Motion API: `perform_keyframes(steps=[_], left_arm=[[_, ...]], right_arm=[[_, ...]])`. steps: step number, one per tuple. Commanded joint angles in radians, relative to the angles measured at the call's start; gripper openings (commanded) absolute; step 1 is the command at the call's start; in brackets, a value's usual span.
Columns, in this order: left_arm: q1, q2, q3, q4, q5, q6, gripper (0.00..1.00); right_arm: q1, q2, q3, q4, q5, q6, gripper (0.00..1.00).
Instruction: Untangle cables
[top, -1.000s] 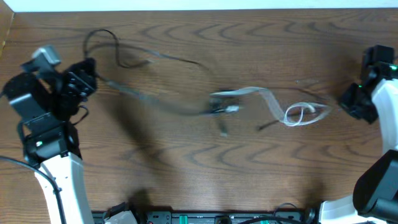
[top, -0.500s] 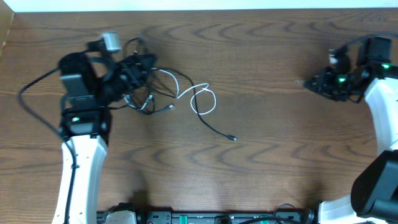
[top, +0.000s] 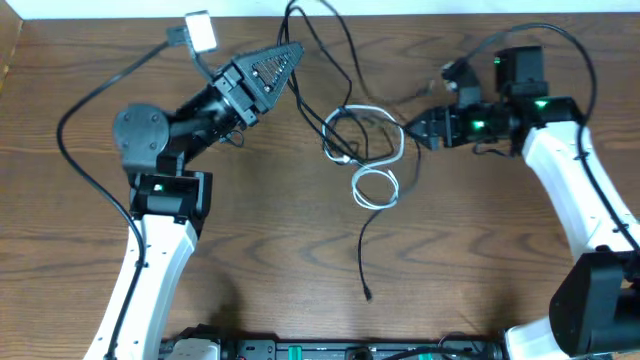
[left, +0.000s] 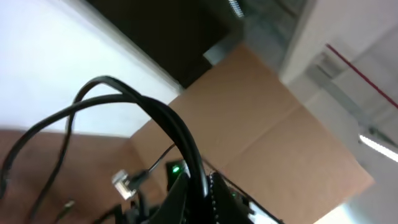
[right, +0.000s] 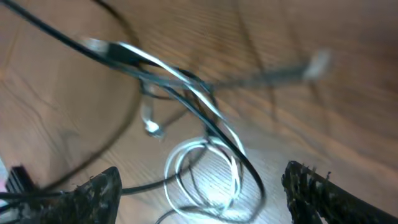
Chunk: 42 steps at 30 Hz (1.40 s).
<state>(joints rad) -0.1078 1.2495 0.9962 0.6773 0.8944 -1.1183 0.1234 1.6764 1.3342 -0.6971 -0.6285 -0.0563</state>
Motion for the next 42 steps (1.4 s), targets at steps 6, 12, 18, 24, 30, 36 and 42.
perform_keyframes(steps=[6, 12, 18, 24, 30, 36, 42], left_arm=[[-0.003, 0.008, 0.014, -0.394, -0.047, 0.334, 0.07], [-0.003, 0.022, 0.014, -0.764, -0.213, 0.625, 0.07], [-0.003, 0.022, 0.014, -1.043, -0.290, 0.773, 0.07], [-0.003, 0.022, 0.014, -1.251, -0.529, 0.859, 0.08], [-0.003, 0.022, 0.014, -1.329, -0.879, 0.855, 0.07], [-0.003, 0.022, 0.014, -1.324, -0.904, 0.855, 0.07], [-0.003, 0.022, 0.014, -1.324, -0.904, 0.855, 0.08]], right_arm=[[0.148, 0.027, 0.000, 0.027, 0.190, -0.023, 0.82], [0.237, 0.131, -0.001, 0.101, 0.367, -0.027, 0.76], [0.251, 0.233, -0.001, 0.212, 0.427, -0.027, 0.77], [0.251, 0.299, -0.001, 0.295, 0.427, -0.027, 0.75], [0.251, 0.336, -0.001, 0.283, 0.428, 0.070, 0.57], [0.257, 0.342, -0.006, 0.236, 0.426, 0.093, 0.57], [0.291, 0.362, -0.015, 0.233, 0.407, 0.094, 0.55]])
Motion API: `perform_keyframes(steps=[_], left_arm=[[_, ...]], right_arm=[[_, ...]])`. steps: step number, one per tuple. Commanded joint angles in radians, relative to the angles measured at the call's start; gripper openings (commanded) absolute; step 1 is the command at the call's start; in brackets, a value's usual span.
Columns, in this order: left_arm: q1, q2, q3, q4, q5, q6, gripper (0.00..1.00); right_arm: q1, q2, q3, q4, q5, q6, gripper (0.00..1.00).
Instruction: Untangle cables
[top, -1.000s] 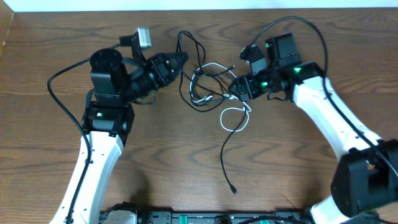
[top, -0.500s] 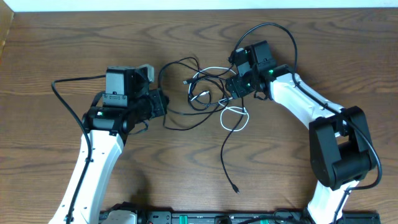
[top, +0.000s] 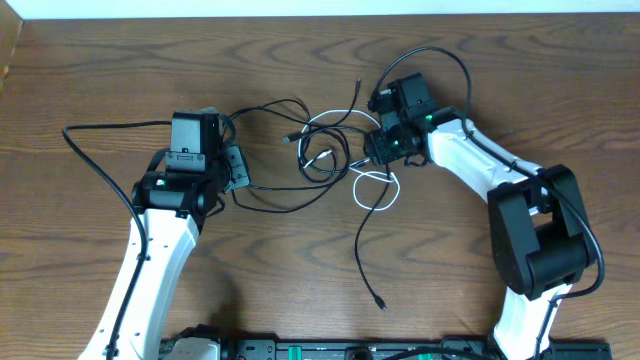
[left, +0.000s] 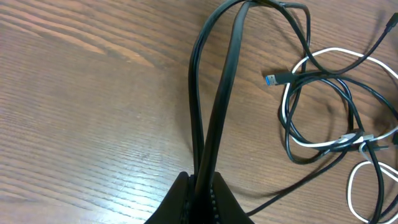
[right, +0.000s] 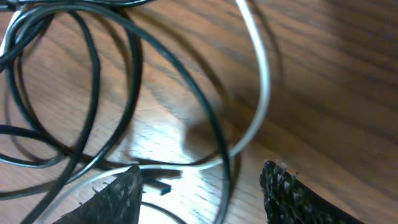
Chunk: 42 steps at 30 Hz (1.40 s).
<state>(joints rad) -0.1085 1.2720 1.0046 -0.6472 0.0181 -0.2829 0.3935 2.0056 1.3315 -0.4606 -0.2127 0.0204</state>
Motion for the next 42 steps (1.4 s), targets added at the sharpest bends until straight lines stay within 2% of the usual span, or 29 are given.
perform_keyframes(steps=[1, 6, 7, 11, 12, 16, 19, 24, 26, 29, 33, 37, 40, 42], left_arm=[[-0.002, 0.000, 0.006, 0.000, -0.027, 0.019, 0.07], [-0.002, 0.000, 0.006, 0.000, -0.027, 0.019, 0.08], [-0.002, 0.000, 0.006, 0.000, -0.027, 0.019, 0.07], [-0.002, 0.000, 0.006, -0.001, -0.027, 0.019, 0.08], [-0.002, 0.000, 0.006, 0.000, -0.027, 0.019, 0.08], [-0.002, 0.000, 0.006, 0.000, -0.027, 0.019, 0.07], [-0.002, 0.000, 0.006, 0.000, -0.031, 0.020, 0.07], [-0.002, 0.000, 0.006, -0.004, -0.111, 0.020, 0.08], [-0.002, 0.000, 0.006, -0.003, -0.121, 0.020, 0.08], [-0.002, 0.000, 0.006, -0.003, -0.130, 0.020, 0.07], [-0.002, 0.000, 0.005, -0.003, -0.225, 0.018, 0.07], [0.004, 0.000, 0.005, -0.002, -0.327, -0.064, 0.07], [0.004, 0.000, 0.005, 0.008, -0.315, -0.131, 0.07], [0.004, 0.000, 0.005, 0.027, -0.224, -0.121, 0.07]], right_arm=[[0.024, 0.039, -0.012, -0.003, -0.001, 0.018, 0.52], [0.033, 0.100, -0.013, 0.001, 0.054, 0.098, 0.38], [0.033, 0.106, -0.013, 0.000, 0.054, 0.100, 0.28], [0.028, 0.086, -0.007, 0.000, 0.054, 0.113, 0.03], [0.018, 0.063, -0.005, -0.004, 0.053, 0.118, 0.01], [-0.032, -0.046, -0.004, -0.037, 0.060, 0.128, 0.01], [-0.103, -0.173, -0.004, -0.078, 0.168, 0.187, 0.01], [-0.246, -0.379, -0.004, -0.126, 0.410, 0.188, 0.01], [-0.337, -0.472, -0.004, -0.127, 0.450, 0.189, 0.01], [-0.452, -0.560, -0.004, -0.095, 0.450, 0.193, 0.01], [-0.579, -0.631, -0.004, -0.062, 0.460, 0.224, 0.01], [-0.702, -0.644, -0.004, -0.084, 0.443, 0.283, 0.01], [-0.735, -0.644, -0.004, -0.116, 0.360, 0.282, 0.01], [-0.722, -0.644, -0.004, -0.099, 0.172, 0.267, 0.01]])
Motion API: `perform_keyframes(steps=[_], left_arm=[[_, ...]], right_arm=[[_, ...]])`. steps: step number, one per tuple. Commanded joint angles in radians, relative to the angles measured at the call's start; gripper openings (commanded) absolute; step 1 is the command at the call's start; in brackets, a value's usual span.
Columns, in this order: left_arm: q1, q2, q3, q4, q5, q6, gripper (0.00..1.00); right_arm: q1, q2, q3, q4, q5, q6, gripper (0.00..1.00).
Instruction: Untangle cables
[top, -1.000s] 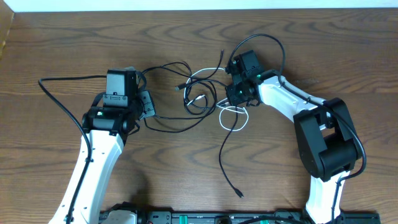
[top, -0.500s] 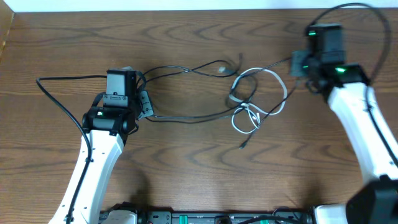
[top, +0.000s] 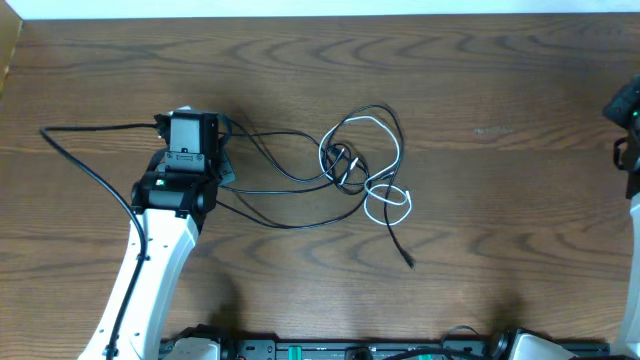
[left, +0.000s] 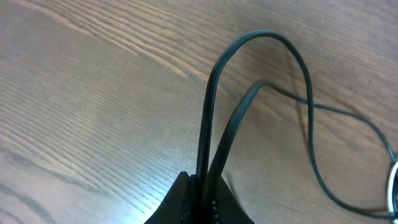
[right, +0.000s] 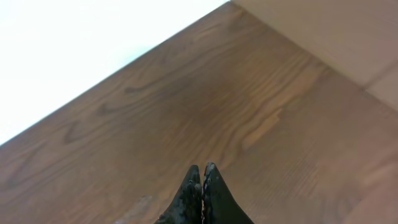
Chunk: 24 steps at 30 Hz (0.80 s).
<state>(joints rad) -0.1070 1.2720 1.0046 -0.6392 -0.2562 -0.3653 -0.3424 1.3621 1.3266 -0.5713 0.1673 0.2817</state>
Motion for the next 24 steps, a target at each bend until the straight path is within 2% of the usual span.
perform_keyframes(steps=[1, 3, 5, 7, 12, 22, 24], left_arm=[[0.003, 0.000, 0.005, 0.024, 0.081, -0.029, 0.08], [0.003, 0.000, 0.005, 0.025, 0.091, -0.029, 0.07], [0.003, 0.000, 0.005, 0.021, 0.092, -0.029, 0.08], [0.003, 0.000, 0.005, 0.011, 0.092, -0.029, 0.08], [0.003, 0.000, 0.005, 0.002, 0.092, -0.029, 0.07], [0.003, 0.000, 0.005, -0.006, 0.092, -0.029, 0.07], [0.003, 0.000, 0.005, -0.011, 0.092, -0.029, 0.08]], right_arm=[[0.024, 0.003, 0.001, 0.021, -0.311, -0.023, 0.02], [0.084, 0.032, 0.001, 0.032, -0.565, -0.130, 0.14], [0.138, 0.065, 0.001, 0.019, -0.620, -0.194, 0.19], [0.209, 0.118, 0.001, -0.004, -0.631, -0.270, 0.25], [0.369, 0.285, 0.001, 0.003, -0.630, -0.377, 0.29], [0.535, 0.585, 0.001, 0.174, -0.555, -0.384, 0.45], [0.571, 0.612, 0.001, 0.206, -0.550, -0.384, 0.56]])
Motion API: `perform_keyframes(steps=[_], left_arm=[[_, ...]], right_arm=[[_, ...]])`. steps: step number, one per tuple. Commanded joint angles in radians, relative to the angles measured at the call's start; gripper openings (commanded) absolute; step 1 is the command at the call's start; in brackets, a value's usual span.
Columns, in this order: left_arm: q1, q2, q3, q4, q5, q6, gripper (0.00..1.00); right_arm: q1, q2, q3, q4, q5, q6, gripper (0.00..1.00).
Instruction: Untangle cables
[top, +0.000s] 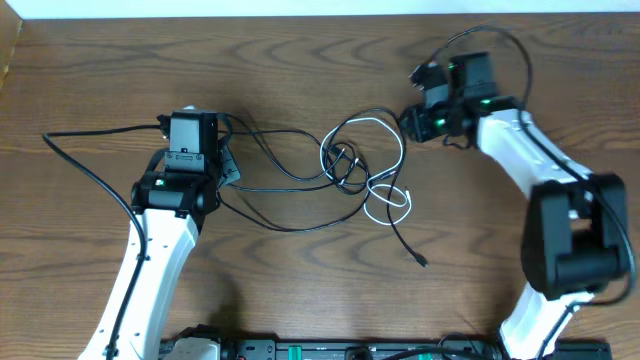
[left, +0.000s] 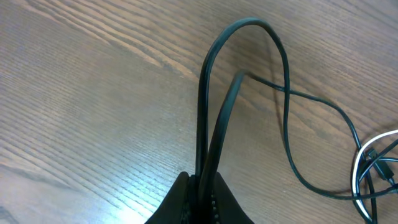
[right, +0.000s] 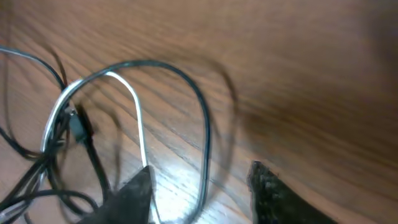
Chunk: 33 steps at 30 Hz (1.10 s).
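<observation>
A tangle of black and white cables (top: 350, 165) lies mid-table. A white cable (top: 385, 200) loops at its right, and a black free end with a plug (top: 424, 263) trails toward the front. My left gripper (top: 228, 165) sits left of the tangle, shut on a folded black cable (left: 205, 93) that rises from its jaws (left: 202, 186). My right gripper (top: 408, 125) is open at the tangle's upper right. In the right wrist view (right: 202, 186) a black loop (right: 202, 124) runs between its fingers, with the white cable (right: 138, 118) beside the left finger.
The wooden table (top: 300, 60) ends at a white strip along the back. The left arm's own black cable (top: 80, 150) arcs out to the left of that arm. The right arm's cable (top: 500, 45) loops above its wrist.
My right gripper was shut at the table's far right edge, facing away from the cables. Now it is open at the tangle's upper right. The left gripper still holds the black cable in place.
At first my left gripper was raised at the back with a black cable and the right was open beside the tangle. Then the left held the cable low at the left, the right open on the tangle. Then the right was shut far right; now it is back, open.
</observation>
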<state>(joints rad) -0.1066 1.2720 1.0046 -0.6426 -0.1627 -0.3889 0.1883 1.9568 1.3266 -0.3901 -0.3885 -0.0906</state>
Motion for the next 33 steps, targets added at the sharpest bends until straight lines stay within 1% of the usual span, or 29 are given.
perform_keyframes(steps=[1, 2, 6, 7, 8, 11, 12, 15, 17, 18, 19, 21, 25, 30, 33], left_arm=[[0.002, 0.000, 0.005, -0.009, -0.002, -0.005, 0.07], [0.002, 0.000, 0.005, -0.009, -0.002, -0.005, 0.07], [0.002, 0.000, 0.005, -0.009, -0.002, -0.005, 0.07], [0.002, 0.000, 0.005, -0.009, -0.002, -0.005, 0.07], [0.002, 0.000, 0.005, -0.009, -0.002, -0.005, 0.07], [0.002, 0.000, 0.005, -0.009, -0.002, -0.005, 0.07], [0.002, 0.000, 0.005, -0.008, -0.002, -0.005, 0.07], [0.002, 0.000, 0.005, -0.008, -0.002, -0.005, 0.07], [0.002, 0.000, 0.005, -0.008, -0.002, -0.005, 0.07], [0.002, 0.000, 0.005, -0.008, -0.002, -0.005, 0.07], [0.002, 0.000, 0.005, -0.008, -0.002, -0.005, 0.07], [0.002, 0.000, 0.005, -0.008, -0.002, -0.005, 0.07], [0.002, 0.000, 0.005, -0.008, -0.002, -0.005, 0.07], [0.002, 0.000, 0.005, -0.008, -0.002, -0.005, 0.08], [0.002, 0.000, 0.005, -0.008, -0.002, -0.005, 0.07]], right_arm=[[0.053, 0.024, 0.001, 0.034, 0.022, -0.012, 0.59], [0.068, 0.026, 0.001, 0.040, 0.045, -0.012, 0.60], [0.103, 0.026, 0.001, 0.048, 0.069, -0.012, 0.60], [0.104, 0.026, 0.001, 0.040, 0.068, -0.011, 0.58], [0.103, 0.026, 0.001, 0.024, 0.068, -0.011, 0.54], [0.104, 0.026, 0.001, -0.047, 0.068, -0.012, 0.51], [0.104, 0.026, 0.001, -0.068, 0.068, -0.011, 0.49], [0.109, 0.026, 0.001, -0.118, 0.061, -0.011, 0.35], [0.113, 0.026, 0.001, -0.120, 0.061, -0.011, 0.17], [0.114, 0.026, 0.001, -0.119, 0.061, -0.005, 0.05], [0.114, 0.026, 0.001, -0.117, 0.061, 0.028, 0.01], [0.096, -0.001, 0.014, -0.119, 0.066, 0.087, 0.01], [0.025, -0.096, 0.088, -0.158, 0.094, 0.139, 0.01], [-0.109, -0.305, 0.224, -0.183, 0.268, 0.158, 0.01], [-0.162, -0.405, 0.244, -0.183, 0.360, 0.158, 0.01]])
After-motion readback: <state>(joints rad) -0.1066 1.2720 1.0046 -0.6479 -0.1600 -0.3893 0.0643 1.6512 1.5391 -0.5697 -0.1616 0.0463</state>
